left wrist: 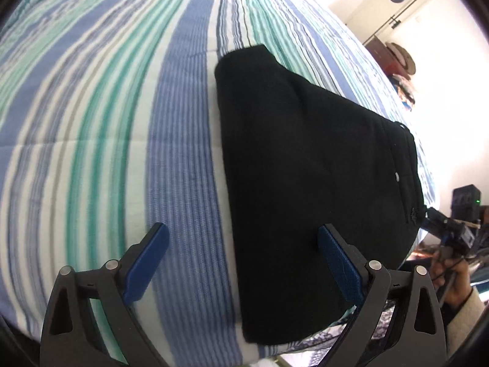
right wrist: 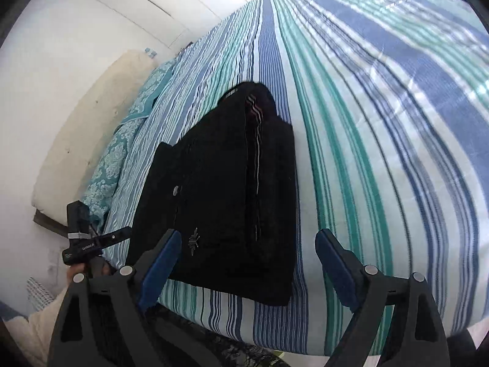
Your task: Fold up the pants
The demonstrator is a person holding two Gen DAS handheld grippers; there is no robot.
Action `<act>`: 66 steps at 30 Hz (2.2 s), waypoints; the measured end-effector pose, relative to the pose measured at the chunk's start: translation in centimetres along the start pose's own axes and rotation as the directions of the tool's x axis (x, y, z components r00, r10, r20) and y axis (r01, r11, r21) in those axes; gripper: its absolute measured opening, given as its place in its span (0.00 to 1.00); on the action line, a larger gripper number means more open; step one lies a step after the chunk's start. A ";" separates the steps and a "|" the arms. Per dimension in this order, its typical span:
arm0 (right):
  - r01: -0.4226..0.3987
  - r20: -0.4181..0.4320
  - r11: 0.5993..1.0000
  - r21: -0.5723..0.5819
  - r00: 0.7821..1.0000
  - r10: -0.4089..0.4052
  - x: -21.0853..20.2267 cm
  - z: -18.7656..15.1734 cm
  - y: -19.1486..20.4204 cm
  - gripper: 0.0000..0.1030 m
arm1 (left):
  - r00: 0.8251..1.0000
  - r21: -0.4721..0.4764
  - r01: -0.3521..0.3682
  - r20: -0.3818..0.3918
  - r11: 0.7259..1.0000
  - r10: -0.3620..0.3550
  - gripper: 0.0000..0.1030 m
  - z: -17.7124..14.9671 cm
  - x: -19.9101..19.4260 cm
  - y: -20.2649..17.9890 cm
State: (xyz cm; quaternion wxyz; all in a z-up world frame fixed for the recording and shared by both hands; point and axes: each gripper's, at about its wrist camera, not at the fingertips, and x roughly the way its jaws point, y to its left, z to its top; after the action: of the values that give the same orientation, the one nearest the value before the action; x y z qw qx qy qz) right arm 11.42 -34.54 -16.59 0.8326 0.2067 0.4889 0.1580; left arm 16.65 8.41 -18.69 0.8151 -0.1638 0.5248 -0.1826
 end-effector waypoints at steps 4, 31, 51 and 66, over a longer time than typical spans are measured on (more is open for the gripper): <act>-0.065 -0.052 0.998 0.004 0.996 0.065 2.0 1.2 -0.6 0.88 | 1.000 0.030 0.027 -0.012 0.999 -0.027 0.97 0.2 1.3 -0.9; -0.103 0.014 0.984 -0.147 0.994 0.106 8.4 9.2 12.6 0.46 | 0.928 -0.005 -0.269 0.267 0.963 0.260 0.44 9.1 -6.0 0.5; 0.572 0.286 0.751 -0.329 0.819 -0.498 7.5 -5.5 13.0 1.00 | 0.809 -0.028 -0.524 0.297 0.851 0.508 0.96 -6.1 -1.4 -2.8; 0.530 0.230 0.767 -0.363 0.848 -0.478 9.5 -6.9 11.4 1.00 | 0.864 -0.080 -0.455 0.201 0.887 0.462 1.00 -5.1 -0.5 -0.6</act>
State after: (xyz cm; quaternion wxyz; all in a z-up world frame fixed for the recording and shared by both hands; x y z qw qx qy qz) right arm 9.09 -18.99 -21.02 0.8973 -0.1035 0.4290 0.0150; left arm 11.68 7.69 -20.05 0.8843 -0.0654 0.4603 0.0429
